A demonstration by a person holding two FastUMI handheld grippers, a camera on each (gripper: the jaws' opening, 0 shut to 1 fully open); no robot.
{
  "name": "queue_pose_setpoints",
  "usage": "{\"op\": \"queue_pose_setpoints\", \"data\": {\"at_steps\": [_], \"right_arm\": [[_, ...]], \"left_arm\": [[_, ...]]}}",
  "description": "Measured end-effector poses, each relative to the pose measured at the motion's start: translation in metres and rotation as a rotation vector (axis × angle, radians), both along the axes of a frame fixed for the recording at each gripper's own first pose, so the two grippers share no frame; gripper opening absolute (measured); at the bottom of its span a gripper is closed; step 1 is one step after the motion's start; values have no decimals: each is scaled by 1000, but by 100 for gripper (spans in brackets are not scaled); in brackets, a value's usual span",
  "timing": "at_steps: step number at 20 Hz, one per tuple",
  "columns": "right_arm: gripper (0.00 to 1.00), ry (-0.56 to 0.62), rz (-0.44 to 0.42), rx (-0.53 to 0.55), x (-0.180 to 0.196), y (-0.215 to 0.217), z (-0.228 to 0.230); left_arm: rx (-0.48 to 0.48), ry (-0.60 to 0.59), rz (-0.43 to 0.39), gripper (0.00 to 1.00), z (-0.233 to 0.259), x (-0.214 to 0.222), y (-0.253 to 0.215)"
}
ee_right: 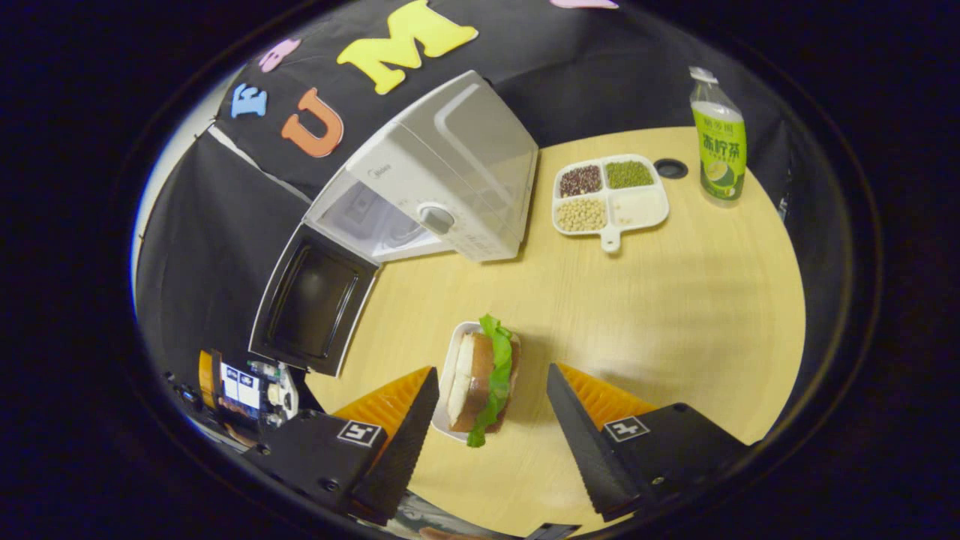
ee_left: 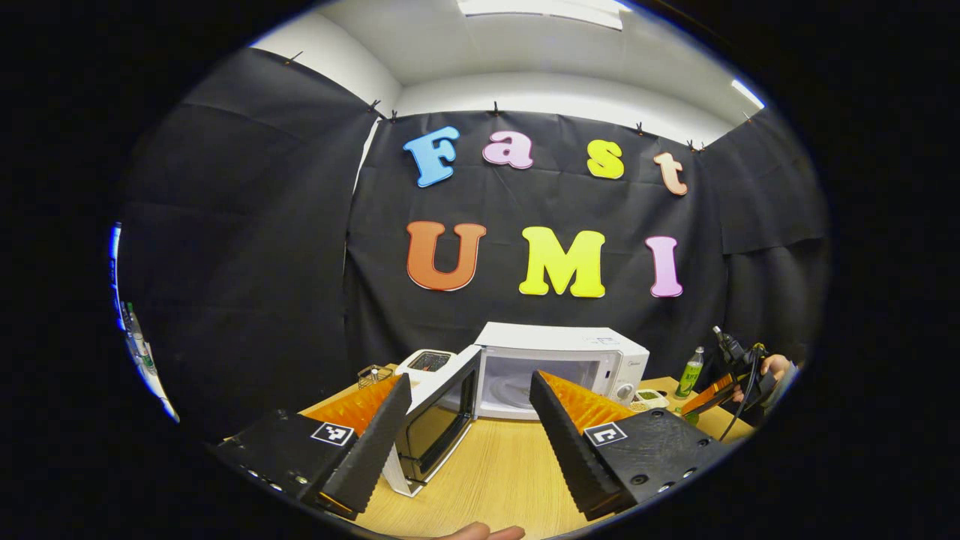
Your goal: Open the microwave oven with the left hand, put the food in, and close the microwave oven.
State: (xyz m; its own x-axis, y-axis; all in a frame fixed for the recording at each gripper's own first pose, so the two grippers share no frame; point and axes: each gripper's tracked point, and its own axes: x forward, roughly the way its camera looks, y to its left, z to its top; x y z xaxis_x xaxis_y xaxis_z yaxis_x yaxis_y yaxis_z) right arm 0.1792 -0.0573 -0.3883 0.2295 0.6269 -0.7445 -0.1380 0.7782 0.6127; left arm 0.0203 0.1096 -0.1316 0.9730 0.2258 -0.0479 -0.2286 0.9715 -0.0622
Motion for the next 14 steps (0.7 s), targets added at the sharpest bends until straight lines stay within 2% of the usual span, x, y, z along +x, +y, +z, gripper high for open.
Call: {"op": "queue_pose_setpoints", "data": {"at_steps": [2, 3, 4, 5, 6, 7, 8, 11, 14], "right_arm": [[75, 63, 14, 61, -2, 9, -5], [82, 79, 26, 81, -5, 12, -7], [62, 96, 32, 91, -7, 13, -9], [53, 119, 22, 90, -11, 12, -10], [31, 113, 12, 86, -16, 12, -6], [27, 94, 16, 64, -13, 10, -2], [31, 66, 10, 45, -11, 8, 5], [31, -34, 7, -13, -12, 8, 33], [30, -117, 42, -64, -20, 17, 59]], "left_arm": [[18, -13, 1, 95, 4, 4, -3], [21, -9, 1, 95, 4, 4, -4], [23, -8, -9, 95, 2, 4, -8], [24, -9, -21, 95, 3, 4, -12], [25, -4, -30, 95, 2, 4, -15], [31, -1, -40, 95, 1, 3, -17], [44, -2, -47, 95, 1, 2, -18], [95, -12, -9, 96, 2, -2, -6], [117, 1, -23, 95, -6, -5, -9]]}}
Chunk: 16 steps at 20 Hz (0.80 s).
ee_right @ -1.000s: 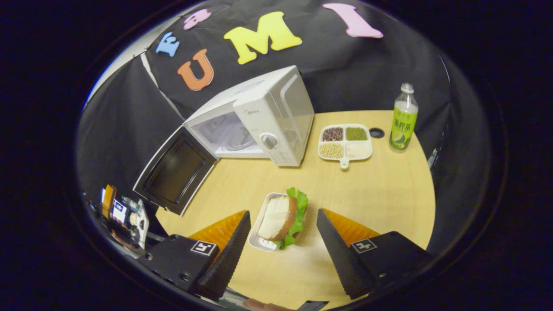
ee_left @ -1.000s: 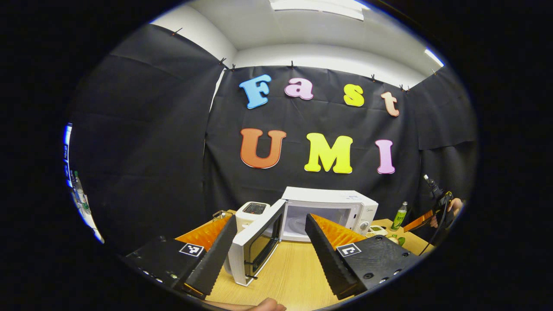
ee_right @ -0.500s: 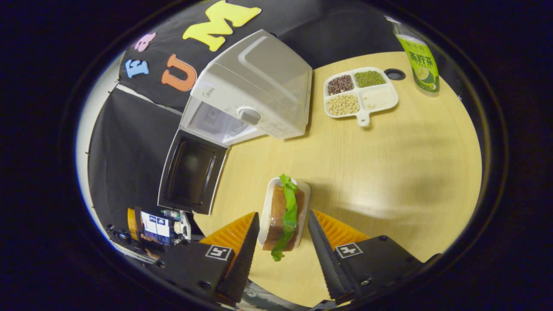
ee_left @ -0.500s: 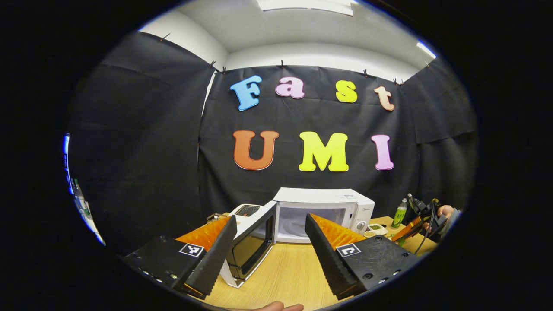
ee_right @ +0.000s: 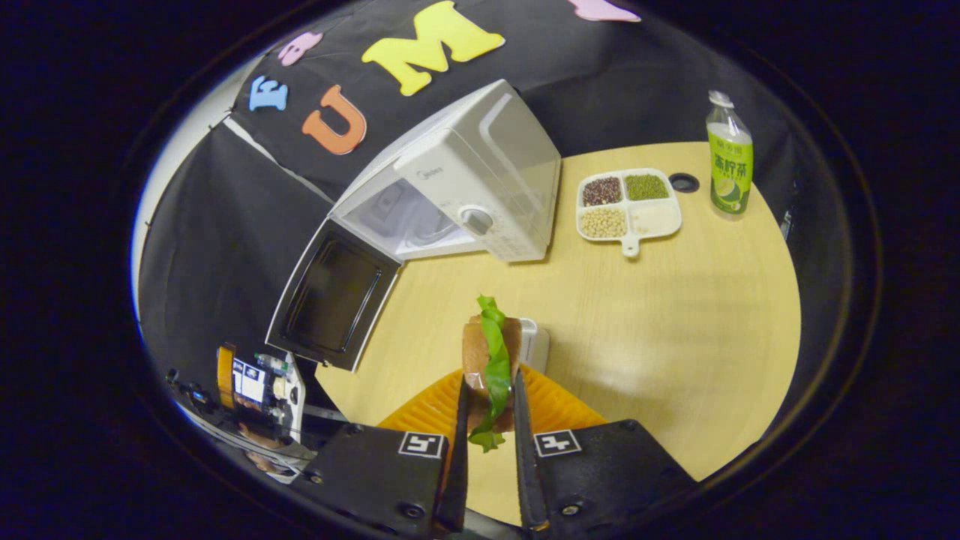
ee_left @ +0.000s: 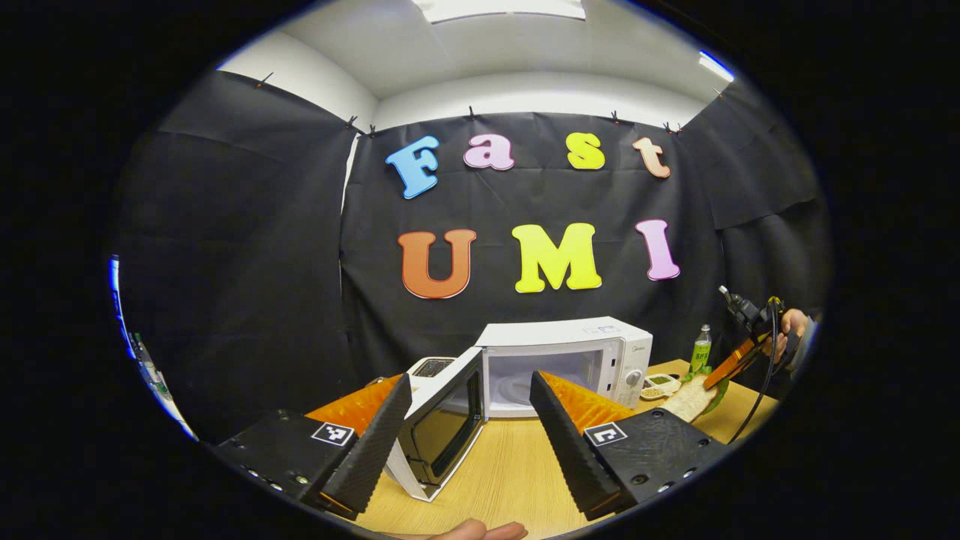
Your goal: Open the microwave oven with the left hand, put the food in, and close the microwave oven.
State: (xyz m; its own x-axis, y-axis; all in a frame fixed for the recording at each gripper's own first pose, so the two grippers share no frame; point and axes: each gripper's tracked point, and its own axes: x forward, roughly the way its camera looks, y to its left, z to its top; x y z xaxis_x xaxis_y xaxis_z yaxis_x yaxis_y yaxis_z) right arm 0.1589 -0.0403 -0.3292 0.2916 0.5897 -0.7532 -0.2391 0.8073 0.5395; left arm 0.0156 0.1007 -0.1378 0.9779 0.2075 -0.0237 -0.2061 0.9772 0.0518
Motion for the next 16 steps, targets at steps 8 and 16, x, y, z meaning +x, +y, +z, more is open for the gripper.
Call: {"op": "queue_pose_setpoints", "data": {"at_steps": [8, 16], "right_arm": [[23, -311, 158, -297, -22, 31, 35], [30, -577, 237, -578, -25, 88, 51]], "left_arm": [[-26, 7, -48, 96, -13, -11, 9], [-66, 36, -37, 96, -32, -27, 36]]}}
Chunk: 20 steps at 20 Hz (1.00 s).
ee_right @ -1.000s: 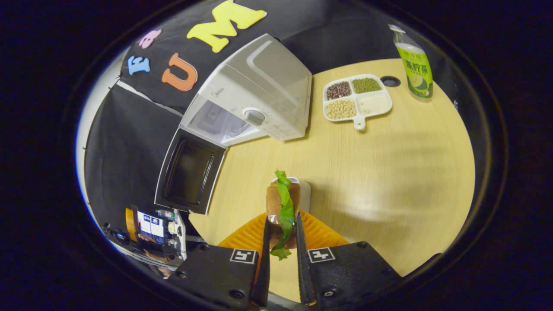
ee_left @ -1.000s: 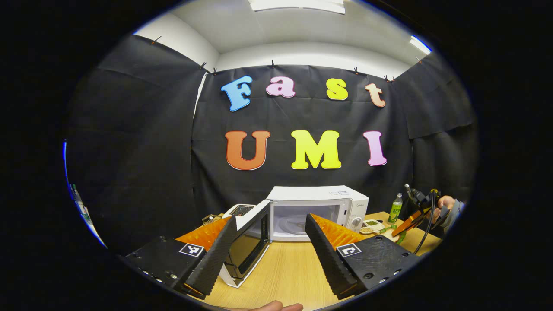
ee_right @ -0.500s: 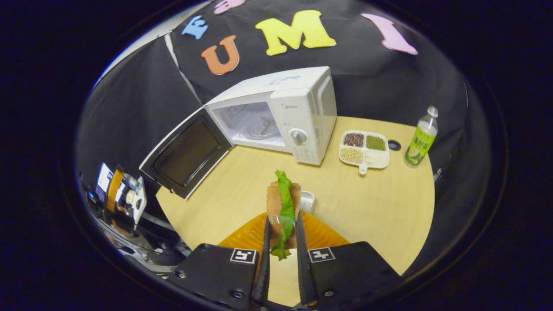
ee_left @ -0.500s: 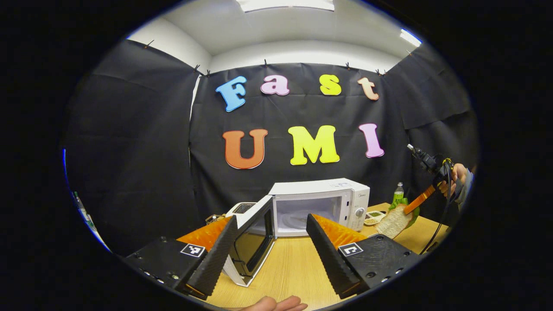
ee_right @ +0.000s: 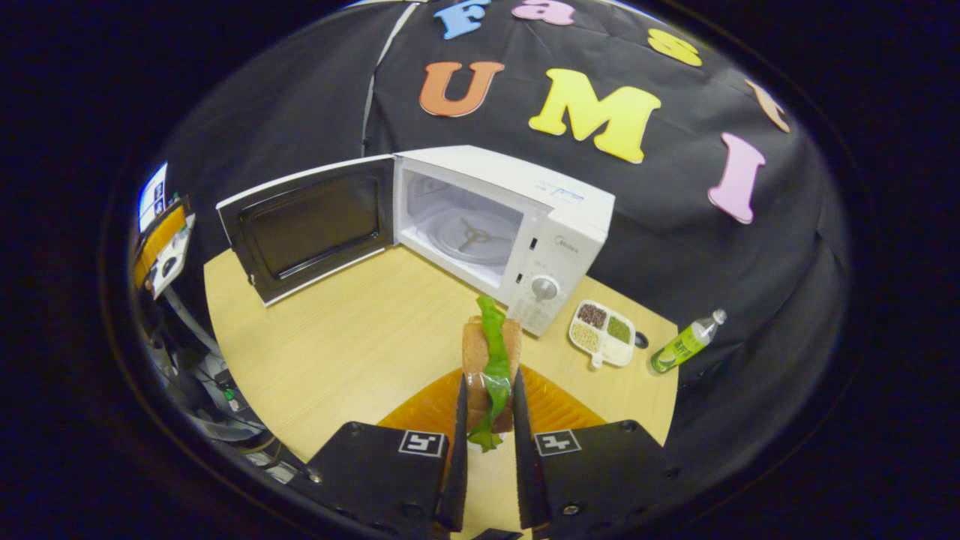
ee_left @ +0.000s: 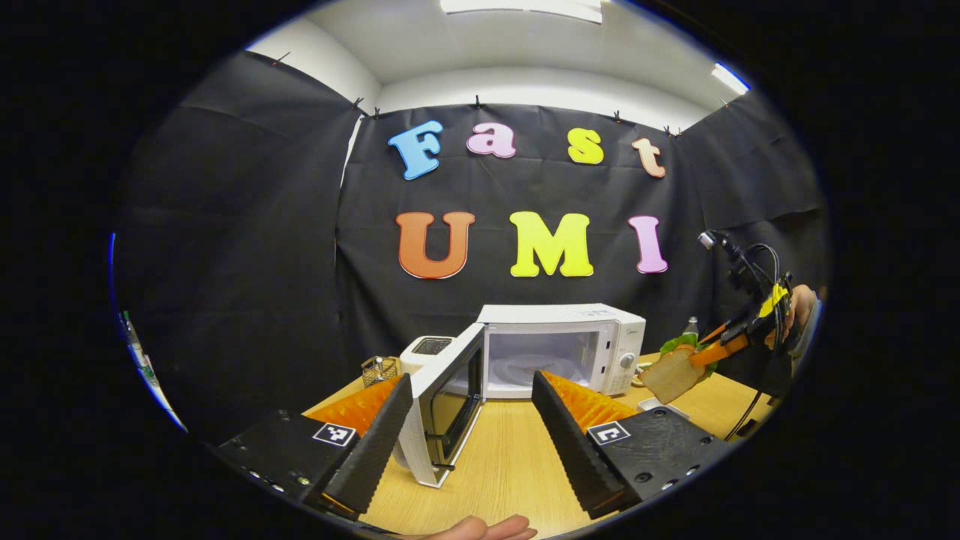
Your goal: Open the microwave oven with the left hand, put the food in, and close the microwave oven.
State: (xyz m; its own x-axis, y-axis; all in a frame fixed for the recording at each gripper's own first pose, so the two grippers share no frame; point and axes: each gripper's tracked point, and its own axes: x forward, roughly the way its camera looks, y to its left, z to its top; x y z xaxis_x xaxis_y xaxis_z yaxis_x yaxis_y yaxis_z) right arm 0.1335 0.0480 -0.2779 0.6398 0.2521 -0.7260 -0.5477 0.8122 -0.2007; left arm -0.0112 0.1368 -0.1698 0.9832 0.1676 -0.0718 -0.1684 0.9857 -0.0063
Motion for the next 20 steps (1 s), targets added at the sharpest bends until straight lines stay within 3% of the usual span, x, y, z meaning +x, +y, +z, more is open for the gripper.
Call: {"op": "queue_pose_setpoints", "data": {"at_steps": [3, 4, 5, 6, 8, 9, 10, 11, 16, 20], "right_arm": [[30, -90, 11, -31, 7, 29, 3], [30, -113, 10, -30, 12, 40, 2], [30, -132, 6, -23, 17, 50, 0], [30, -151, -12, -1, 22, 59, -1], [30, -207, -65, 72, 32, 80, -1], [30, -238, -79, 109, 39, 91, -1], [30, -260, -92, 138, 44, 101, -4], [31, -276, -111, 165, 48, 110, -8], [30, -361, -204, 301, 81, 154, -22], [30, -413, -272, 380, 109, 187, -37]], "left_arm": [[-41, -5, -1, 96, -7, -6, 3], [-52, -9, 3, 87, -7, -8, 6], [-59, -14, 9, 87, -7, -10, 10], [-60, -19, 16, 96, -7, -11, 15], [-62, -28, 28, 96, -6, -15, 21], [-63, -32, 31, 85, -5, -15, 24], [-65, -31, 35, 84, -5, -15, 27], [-76, -25, 33, 95, -8, -14, 27], [-80, -49, 16, 95, 3, -15, 29], [-7, -49, 51, 95, 1, -15, 41]]}}
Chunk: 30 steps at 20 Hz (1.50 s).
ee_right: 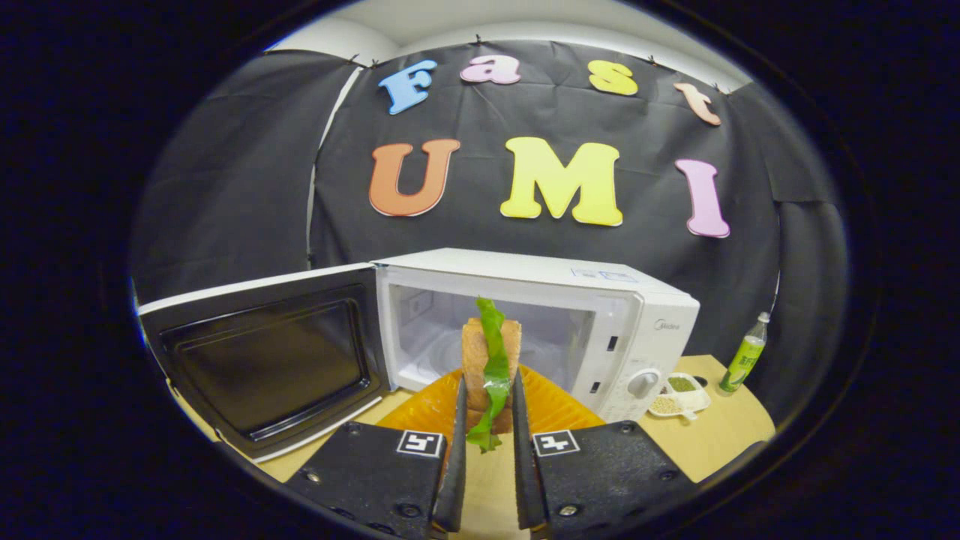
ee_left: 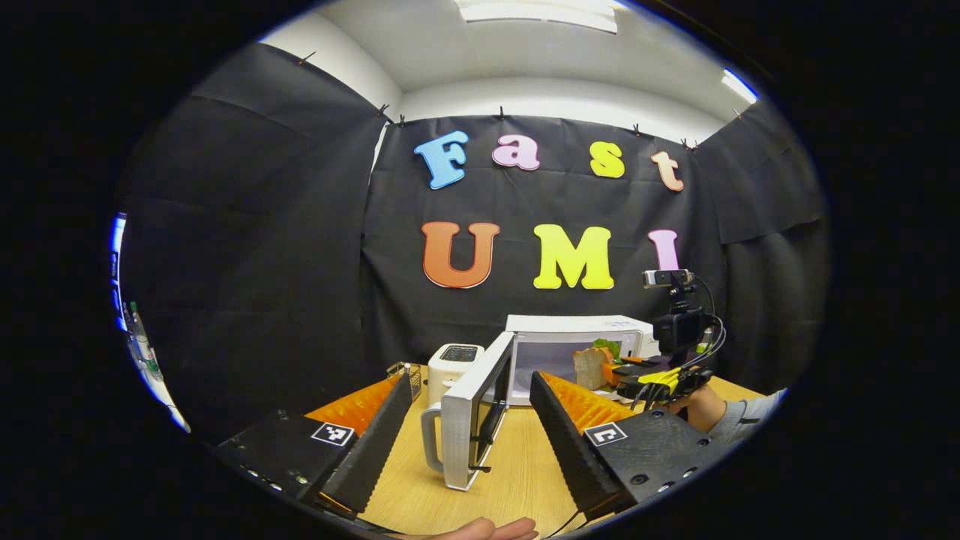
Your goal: Open the microwave oven with the left hand, put the food in, and close the microwave oven.
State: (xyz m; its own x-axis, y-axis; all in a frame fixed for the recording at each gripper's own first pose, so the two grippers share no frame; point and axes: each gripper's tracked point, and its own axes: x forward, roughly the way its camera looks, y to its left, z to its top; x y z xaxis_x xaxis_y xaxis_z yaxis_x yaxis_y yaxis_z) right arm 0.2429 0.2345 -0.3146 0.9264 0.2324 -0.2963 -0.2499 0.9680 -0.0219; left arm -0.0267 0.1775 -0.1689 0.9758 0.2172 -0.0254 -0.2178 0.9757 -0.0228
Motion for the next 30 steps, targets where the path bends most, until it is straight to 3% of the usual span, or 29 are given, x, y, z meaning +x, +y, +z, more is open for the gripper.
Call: {"op": "queue_pose_setpoints", "data": {"at_steps": [2, 7, 9, 12, 18, 19, 20, 22, 23, 24, 28, 30], "right_arm": [[30, -22, -23, 14, 17, 16, -8], [30, -87, -178, 139, 69, 29, -26], [30, -62, -204, 261, 89, 40, -36], [30, -42, -278, 537, 121, 47, -42], [30, 129, -473, 868, 161, 45, -82], [24, 139, -477, 882, 160, 44, -83], [31, 135, -478, 868, 159, 43, -83], [32, 114, -497, 825, 158, 39, -87], [26, 113, -499, 823, 163, 36, -91], [32, 116, -494, 828, 170, 33, -94], [34, 91, -458, 726, 177, 30, -106], [37, 79, -479, 674, 178, 24, -113]], "left_arm": [[-5, 12, 1, 95, -3, 2, 0], [-35, 29, 18, 95, -7, 10, 5], [-22, 32, 17, 95, -6, 13, 4], [-7, 47, 26, 95, -8, 22, 4], [11, 99, 49, 95, -23, 31, 5], [1, 120, 57, 95, -28, 32, 5], [-13, 131, 52, 95, -31, 32, 2], [-28, 127, 40, 95, -29, 33, -2], [-29, 127, 39, 95, -30, 34, -2], [-31, 131, 41, 95, -32, 36, -1], [-29, 145, 48, 95, -36, 33, -1], [-30, 141, 55, 95, -36, 32, 0]]}}
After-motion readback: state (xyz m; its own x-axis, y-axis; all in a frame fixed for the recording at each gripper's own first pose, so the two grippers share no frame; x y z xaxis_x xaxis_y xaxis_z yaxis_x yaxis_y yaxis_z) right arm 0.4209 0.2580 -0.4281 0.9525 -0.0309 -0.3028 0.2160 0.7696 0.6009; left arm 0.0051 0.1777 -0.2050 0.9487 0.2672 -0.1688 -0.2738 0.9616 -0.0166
